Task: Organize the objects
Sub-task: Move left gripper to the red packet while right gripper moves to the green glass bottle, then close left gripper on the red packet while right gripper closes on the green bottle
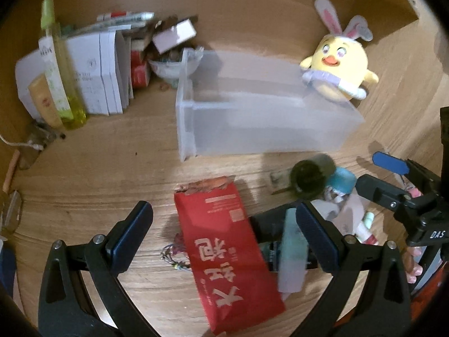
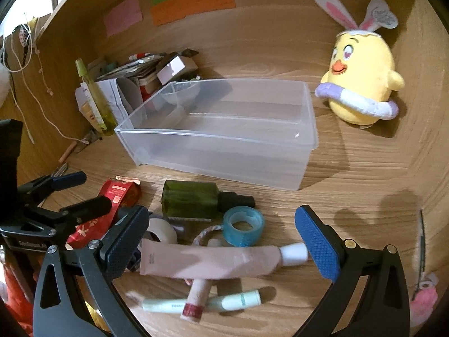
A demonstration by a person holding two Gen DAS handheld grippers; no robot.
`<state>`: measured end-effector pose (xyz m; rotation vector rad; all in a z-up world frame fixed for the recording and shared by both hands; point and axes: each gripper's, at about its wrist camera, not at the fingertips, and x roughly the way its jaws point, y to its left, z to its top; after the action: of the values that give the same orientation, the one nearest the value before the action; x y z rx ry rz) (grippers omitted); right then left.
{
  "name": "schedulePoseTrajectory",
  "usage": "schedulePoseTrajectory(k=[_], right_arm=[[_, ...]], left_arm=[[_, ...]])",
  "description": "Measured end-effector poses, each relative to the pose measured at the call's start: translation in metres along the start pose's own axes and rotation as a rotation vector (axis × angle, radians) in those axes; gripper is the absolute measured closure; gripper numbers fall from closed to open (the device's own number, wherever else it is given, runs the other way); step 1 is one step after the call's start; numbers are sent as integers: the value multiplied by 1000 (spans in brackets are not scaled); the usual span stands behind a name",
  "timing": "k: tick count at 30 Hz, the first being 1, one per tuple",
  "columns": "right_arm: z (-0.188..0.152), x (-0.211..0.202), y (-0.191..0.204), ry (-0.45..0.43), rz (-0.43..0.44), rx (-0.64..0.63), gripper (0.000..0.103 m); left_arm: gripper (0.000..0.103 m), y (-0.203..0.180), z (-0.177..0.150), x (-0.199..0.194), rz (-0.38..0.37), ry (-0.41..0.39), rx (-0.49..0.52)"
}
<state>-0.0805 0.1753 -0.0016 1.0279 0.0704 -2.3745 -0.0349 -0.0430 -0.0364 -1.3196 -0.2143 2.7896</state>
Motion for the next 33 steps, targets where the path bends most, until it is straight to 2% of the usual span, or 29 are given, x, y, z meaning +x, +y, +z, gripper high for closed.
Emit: schedulePoseTrajectory(k=[6, 9, 12, 15, 17, 22, 29, 33], right_arm=[[2, 15, 8, 27, 37, -13, 1], [3, 22, 13, 37, 40, -25, 4], [4, 31, 16, 56, 42, -28, 14], [5, 40, 18, 77, 42, -34, 25], [5, 44, 21, 88, 40, -45, 36], [6, 44, 25, 65, 15, -74, 51], [6, 40, 28, 36, -7, -87, 52], [8, 29, 28, 3, 1, -84, 52]], left_arm=[[0, 13, 2, 13, 1, 48, -19], [2, 17, 3, 19, -17, 60, -35], [18, 17, 4, 25, -32, 81, -32], [18, 16, 3, 31, -39, 93, -35], [22, 17, 4, 34, -51, 97, -40], [37, 18, 7, 35, -59, 84, -47], [41, 22, 6, 32, -63, 68, -61], [43, 24, 8, 18, -68, 28, -76]])
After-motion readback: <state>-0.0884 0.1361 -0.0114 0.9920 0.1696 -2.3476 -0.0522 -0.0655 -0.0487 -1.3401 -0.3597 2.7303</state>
